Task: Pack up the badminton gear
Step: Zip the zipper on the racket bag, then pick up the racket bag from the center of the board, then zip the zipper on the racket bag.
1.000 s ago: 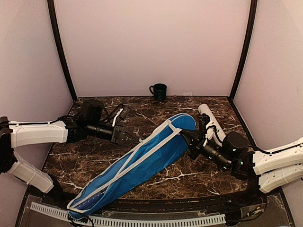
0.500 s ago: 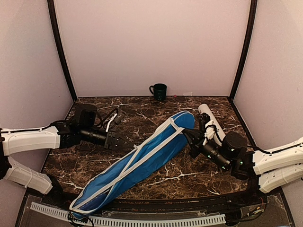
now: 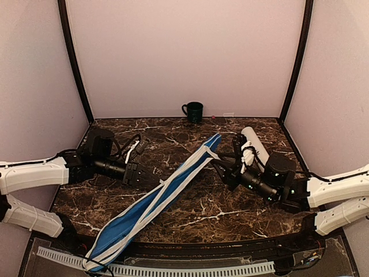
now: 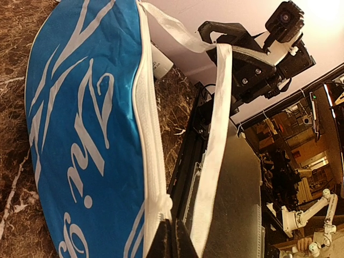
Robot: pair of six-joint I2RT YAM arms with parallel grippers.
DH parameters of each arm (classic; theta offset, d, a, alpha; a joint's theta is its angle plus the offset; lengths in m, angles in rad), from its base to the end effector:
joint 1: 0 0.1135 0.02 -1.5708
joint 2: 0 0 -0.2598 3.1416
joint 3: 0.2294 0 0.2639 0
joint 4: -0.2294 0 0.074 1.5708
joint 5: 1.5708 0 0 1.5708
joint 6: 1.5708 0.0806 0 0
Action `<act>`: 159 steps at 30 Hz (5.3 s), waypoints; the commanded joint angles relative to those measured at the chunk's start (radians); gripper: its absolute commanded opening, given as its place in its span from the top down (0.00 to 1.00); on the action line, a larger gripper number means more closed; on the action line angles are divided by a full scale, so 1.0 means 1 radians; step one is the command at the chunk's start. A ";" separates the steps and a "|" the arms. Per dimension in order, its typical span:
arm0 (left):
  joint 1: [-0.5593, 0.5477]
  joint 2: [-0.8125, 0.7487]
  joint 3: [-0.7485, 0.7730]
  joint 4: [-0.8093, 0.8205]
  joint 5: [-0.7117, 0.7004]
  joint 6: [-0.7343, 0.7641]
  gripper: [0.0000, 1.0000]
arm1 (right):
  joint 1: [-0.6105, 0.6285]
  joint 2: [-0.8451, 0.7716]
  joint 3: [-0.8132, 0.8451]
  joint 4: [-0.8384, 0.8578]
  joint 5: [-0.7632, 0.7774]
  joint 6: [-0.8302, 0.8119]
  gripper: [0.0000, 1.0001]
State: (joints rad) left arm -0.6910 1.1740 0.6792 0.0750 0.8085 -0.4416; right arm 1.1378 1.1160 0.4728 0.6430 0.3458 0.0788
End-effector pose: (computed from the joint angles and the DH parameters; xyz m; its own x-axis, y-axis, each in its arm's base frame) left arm 0.1884 -0.2314 0.2310 -0.6896 0.1873 -0.6996 0.7238 0.2116 -0.6568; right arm 0.1496 0.2584 0.2407 -0.0561 0.0551 -0.9969 -0.7095 0.7003 0.0787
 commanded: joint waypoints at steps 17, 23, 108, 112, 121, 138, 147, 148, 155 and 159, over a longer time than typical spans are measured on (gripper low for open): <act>0.001 0.107 0.072 0.117 0.066 -0.005 1.00 | -0.025 -0.506 -0.210 -0.302 0.021 0.616 0.19; 0.000 0.109 0.081 0.116 0.052 -0.002 1.00 | -0.024 -0.430 -0.010 -0.568 0.070 0.725 0.26; 0.035 -0.306 -0.238 -0.150 -0.389 -0.182 1.00 | -0.087 0.346 0.391 -0.269 0.446 1.079 1.00; 0.057 -0.382 -0.264 -0.231 -0.410 -0.194 1.00 | -0.091 0.344 0.390 -0.260 0.447 1.074 1.00; 0.111 -0.435 -0.257 -0.399 -0.430 -0.189 1.00 | -0.093 0.355 0.405 -0.253 0.448 1.058 1.00; 0.128 -0.456 -0.107 -0.803 -0.549 -0.276 1.00 | -0.124 0.351 0.381 -0.215 0.447 1.073 1.00; 0.131 -0.511 -0.098 -0.959 -0.591 -0.296 1.00 | -0.143 0.354 0.369 -0.200 0.421 1.077 1.00; 0.130 -0.513 -0.091 -0.973 -0.599 -0.292 1.00 | -0.144 0.354 0.367 -0.199 0.418 1.078 1.00; 0.131 -0.511 -0.064 -1.041 -0.615 -0.271 1.00 | -0.151 0.354 0.365 -0.196 0.405 1.071 1.00; 0.131 -0.513 -0.064 -1.061 -0.617 -0.263 1.00 | -0.154 0.351 0.363 -0.199 0.398 1.062 1.00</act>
State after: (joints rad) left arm -0.5655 0.6662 0.5961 -0.8783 0.2169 -0.7219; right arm 1.0096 1.4738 0.8318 0.3447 0.6895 1.1603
